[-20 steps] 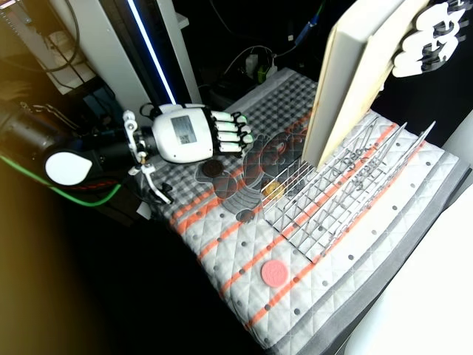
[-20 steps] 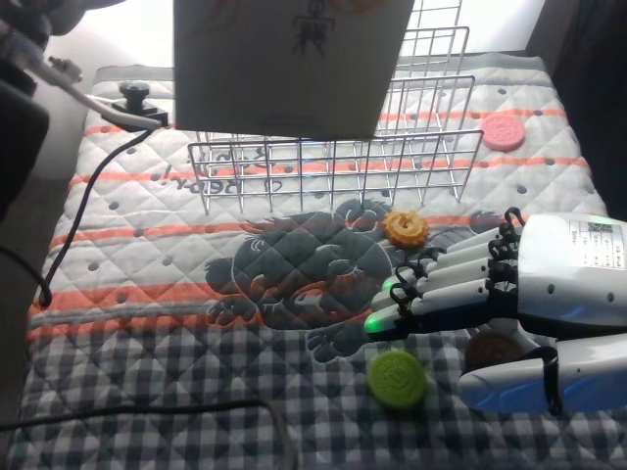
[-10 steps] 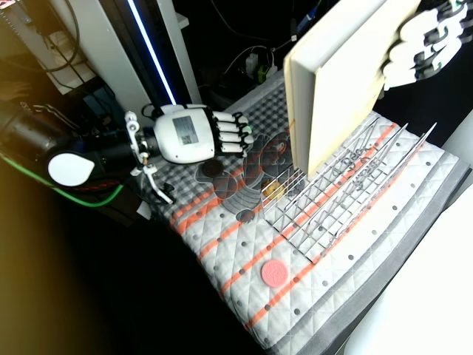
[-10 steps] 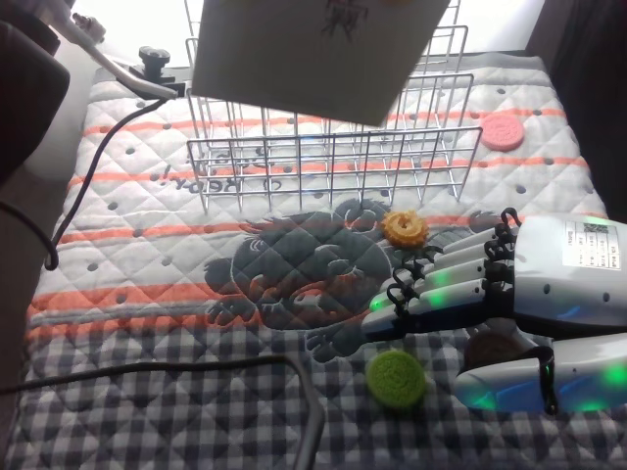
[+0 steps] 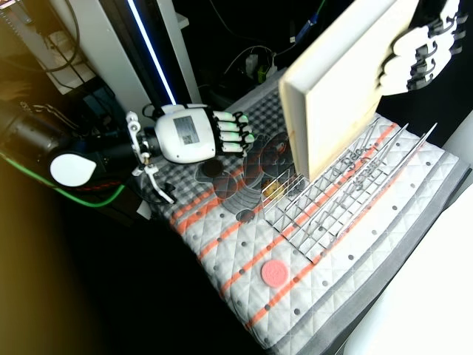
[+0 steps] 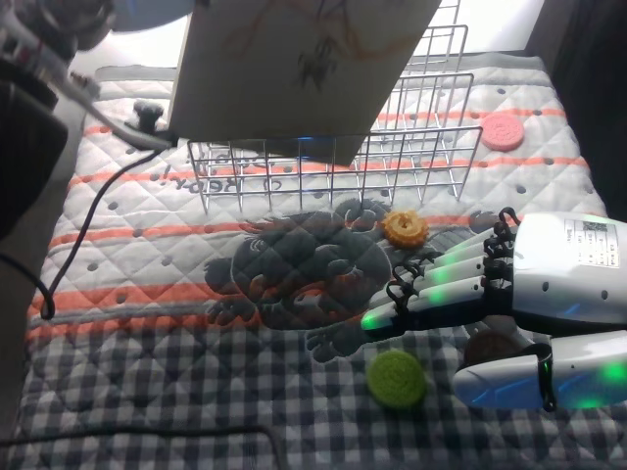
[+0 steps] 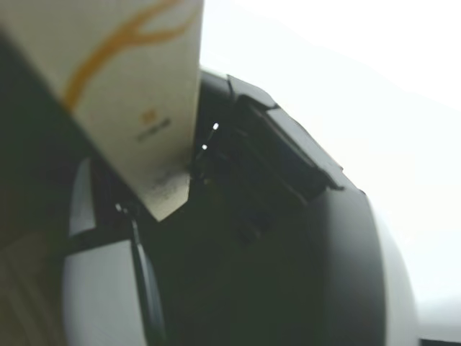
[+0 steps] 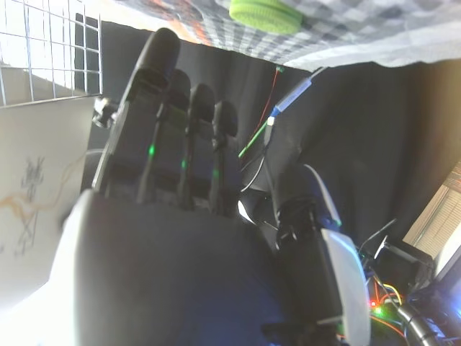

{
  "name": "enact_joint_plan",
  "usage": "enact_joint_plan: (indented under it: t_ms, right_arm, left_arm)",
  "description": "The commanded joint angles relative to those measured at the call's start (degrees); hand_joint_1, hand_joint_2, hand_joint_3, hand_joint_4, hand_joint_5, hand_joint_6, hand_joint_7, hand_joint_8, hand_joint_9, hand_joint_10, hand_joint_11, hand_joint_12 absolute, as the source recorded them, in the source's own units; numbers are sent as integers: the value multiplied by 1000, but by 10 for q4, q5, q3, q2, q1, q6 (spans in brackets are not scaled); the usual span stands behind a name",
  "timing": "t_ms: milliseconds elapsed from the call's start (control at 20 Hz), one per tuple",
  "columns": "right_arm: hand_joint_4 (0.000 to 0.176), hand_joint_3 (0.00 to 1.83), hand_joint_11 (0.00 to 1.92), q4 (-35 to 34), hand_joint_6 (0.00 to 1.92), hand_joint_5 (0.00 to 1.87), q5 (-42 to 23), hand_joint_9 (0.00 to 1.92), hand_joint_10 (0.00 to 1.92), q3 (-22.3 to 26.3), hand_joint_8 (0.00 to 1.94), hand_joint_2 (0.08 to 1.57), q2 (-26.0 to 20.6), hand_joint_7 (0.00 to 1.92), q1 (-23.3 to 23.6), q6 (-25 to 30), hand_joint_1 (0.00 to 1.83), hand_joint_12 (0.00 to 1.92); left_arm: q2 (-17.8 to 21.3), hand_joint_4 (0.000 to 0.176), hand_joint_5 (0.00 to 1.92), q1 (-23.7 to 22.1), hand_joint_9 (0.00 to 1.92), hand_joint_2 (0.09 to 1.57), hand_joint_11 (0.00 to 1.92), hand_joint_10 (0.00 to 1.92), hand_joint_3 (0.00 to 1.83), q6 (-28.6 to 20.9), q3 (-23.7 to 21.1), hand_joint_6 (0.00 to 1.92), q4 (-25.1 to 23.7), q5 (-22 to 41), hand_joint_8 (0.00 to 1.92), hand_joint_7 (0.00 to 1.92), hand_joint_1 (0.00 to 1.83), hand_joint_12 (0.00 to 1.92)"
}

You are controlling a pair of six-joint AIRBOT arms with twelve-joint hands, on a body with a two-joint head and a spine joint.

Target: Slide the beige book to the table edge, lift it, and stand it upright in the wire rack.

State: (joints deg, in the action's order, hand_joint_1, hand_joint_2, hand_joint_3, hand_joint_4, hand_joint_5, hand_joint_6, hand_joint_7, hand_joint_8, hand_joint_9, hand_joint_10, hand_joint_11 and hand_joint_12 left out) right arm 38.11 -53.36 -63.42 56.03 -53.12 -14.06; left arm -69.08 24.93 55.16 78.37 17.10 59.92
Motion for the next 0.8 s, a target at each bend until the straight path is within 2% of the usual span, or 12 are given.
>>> enact_joint_plan:
  t_ms: [0,50,100,200,350,500,550,600,650,700,750]
  right_arm:
    - [0,0,560,-27,2,442,-63,454,1,0,2,1439,3,448,1,2,34,509]
    - [0,0,585,-28,2,441,-64,462,5,0,0,1438,3,443,0,2,35,519]
    - [0,1,574,-29,3,445,-65,467,7,0,5,1442,4,454,-1,2,40,514]
    - [0,3,570,-31,3,446,-68,460,3,0,2,1446,4,449,-1,2,49,512]
    - [0,0,608,-32,1,442,-70,475,8,-1,2,1444,5,448,-1,2,88,515]
    - [0,0,571,-33,3,457,-70,443,0,-2,1,1444,7,451,-1,2,98,482]
    - [0,0,570,-34,2,454,-71,429,0,-2,0,1445,7,450,-1,2,99,479]
    - [0,0,567,-34,1,452,-71,426,0,-2,0,1445,7,450,-1,2,100,476]
    - [0,0,546,-35,1,454,-71,424,0,-2,2,1441,6,457,-1,2,63,457]
    - [0,1,525,-35,1,455,-71,424,0,-2,3,1441,6,462,-1,2,55,445]
    - [0,0,549,-36,2,458,-71,430,2,-1,3,1441,5,466,-1,2,72,449]
  left_arm:
    - [1,0,1042,4,1275,1062,1084,700,0,-13,-1,696,12,78,871,1181,1294,1238]
    - [0,0,1071,13,1288,1056,1078,669,0,-13,-1,650,23,85,864,1186,1295,1248]
    - [-3,0,1104,24,1314,1046,1100,601,0,-14,-1,607,42,98,814,1207,1296,1179]
    - [-13,0,1034,40,1349,1063,1106,444,0,-27,4,772,71,120,783,1190,1276,1081]
    - [-23,0,984,51,1338,1082,1078,283,0,-45,12,892,88,120,810,1149,1258,998]
    - [-29,0,1005,61,1396,1079,1055,199,0,-51,15,807,103,118,858,1147,1266,1046]
    - [-30,0,1051,63,1164,1045,1009,855,10,-51,14,691,103,115,637,1190,1368,983]
    - [-30,0,986,65,1049,1071,872,1069,0,-51,14,797,103,112,674,1156,1382,985]
    - [-31,0,764,67,883,1103,504,506,0,-51,14,294,102,107,238,865,1261,932]
    - [-31,31,627,68,727,1089,234,175,0,-53,13,81,100,105,59,680,1154,939]
    - [-29,103,411,68,534,1071,65,36,0,-54,13,15,97,102,11,440,1011,970]
